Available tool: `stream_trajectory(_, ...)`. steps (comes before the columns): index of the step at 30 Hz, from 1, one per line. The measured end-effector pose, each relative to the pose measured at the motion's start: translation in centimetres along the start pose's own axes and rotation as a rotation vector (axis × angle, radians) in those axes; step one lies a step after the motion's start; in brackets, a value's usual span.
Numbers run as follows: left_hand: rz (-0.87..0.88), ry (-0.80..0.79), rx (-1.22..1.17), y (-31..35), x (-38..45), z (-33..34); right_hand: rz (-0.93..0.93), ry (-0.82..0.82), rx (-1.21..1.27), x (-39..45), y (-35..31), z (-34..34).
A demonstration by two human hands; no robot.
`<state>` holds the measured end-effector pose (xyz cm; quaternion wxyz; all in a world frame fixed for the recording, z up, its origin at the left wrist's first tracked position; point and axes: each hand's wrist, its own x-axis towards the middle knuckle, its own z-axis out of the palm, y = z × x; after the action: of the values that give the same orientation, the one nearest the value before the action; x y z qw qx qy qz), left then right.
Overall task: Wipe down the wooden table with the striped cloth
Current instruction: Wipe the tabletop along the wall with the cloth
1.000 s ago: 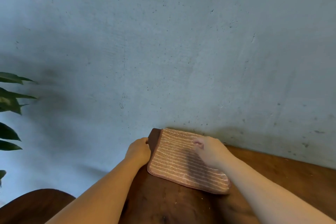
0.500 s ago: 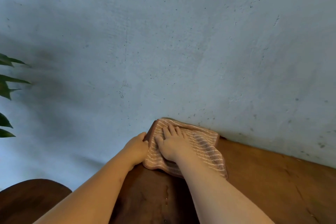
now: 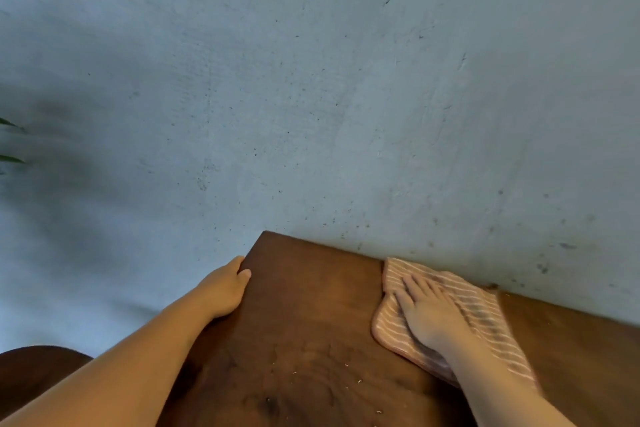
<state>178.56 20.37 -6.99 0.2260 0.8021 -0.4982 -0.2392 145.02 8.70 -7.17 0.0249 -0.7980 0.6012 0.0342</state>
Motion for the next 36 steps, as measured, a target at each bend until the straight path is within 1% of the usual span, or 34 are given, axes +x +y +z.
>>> stream_trajectory(3,-0.009,0.027,0.000,0.2,-0.8,0.1,0.188,-0.055,-0.125,-0.8,8.5,0.7)
stream_trajectory(5,-0.016,0.085,0.032,0.4,-1.1,0.5,0.334,-0.053,-0.101,-0.9,11.4,1.6)
stream_trajectory(7,-0.040,0.138,0.042,0.3,-1.1,0.9,0.434,-0.026,-0.034,-1.9,10.5,1.1)
stream_trajectory(9,-0.052,0.173,0.055,0.2,-1.0,1.2,0.504,0.021,0.071,-2.9,7.2,0.2)
stream_trajectory(10,-0.050,0.188,0.058,0.2,-1.0,1.2,0.507,0.036,0.104,-3.0,5.3,-0.1)
stream_trajectory(12,-0.048,0.214,0.060,0.2,-1.1,1.3,0.442,0.039,0.139,-2.6,0.7,-0.5)
stream_trajectory(14,-0.040,0.233,0.060,0.2,-1.1,1.4,0.322,0.056,0.146,-1.6,-4.9,-0.7)
stream_trajectory(16,-0.035,0.236,0.052,0.1,-1.0,1.4,0.165,0.056,0.129,-0.4,-11.2,-0.5)
stream_trajectory(18,-0.024,0.236,0.043,-0.1,-0.9,1.3,-0.036,0.066,0.087,0.6,-16.9,-0.1)
stream_trajectory(20,0.002,0.238,0.048,-0.3,-0.6,1.4,-0.200,0.060,0.069,0.9,-20.1,0.2)
stream_trajectory(22,0.014,0.239,0.057,-0.4,-0.4,1.4,-0.285,0.046,0.076,0.8,-20.8,0.4)
stream_trajectory(24,0.016,0.246,0.067,-0.4,-0.2,1.5,-0.322,0.049,0.080,0.1,-19.7,0.1)
stream_trajectory(26,0.013,0.250,0.079,-0.6,0.0,1.5,-0.316,0.042,0.111,-0.6,-17.2,-0.4)
stream_trajectory(30,0.018,0.220,0.067,-0.9,0.1,1.3,-0.198,0.055,0.072,-1.6,-8.4,-0.5)
stream_trajectory(34,-0.020,0.218,0.081,-0.2,-0.6,1.2,0.056,0.048,-0.058,-2.8,4.0,-0.4)
stream_trajectory(36,-0.027,0.229,0.095,0.2,-0.7,1.3,0.216,0.050,-0.075,-3.1,7.7,-0.2)
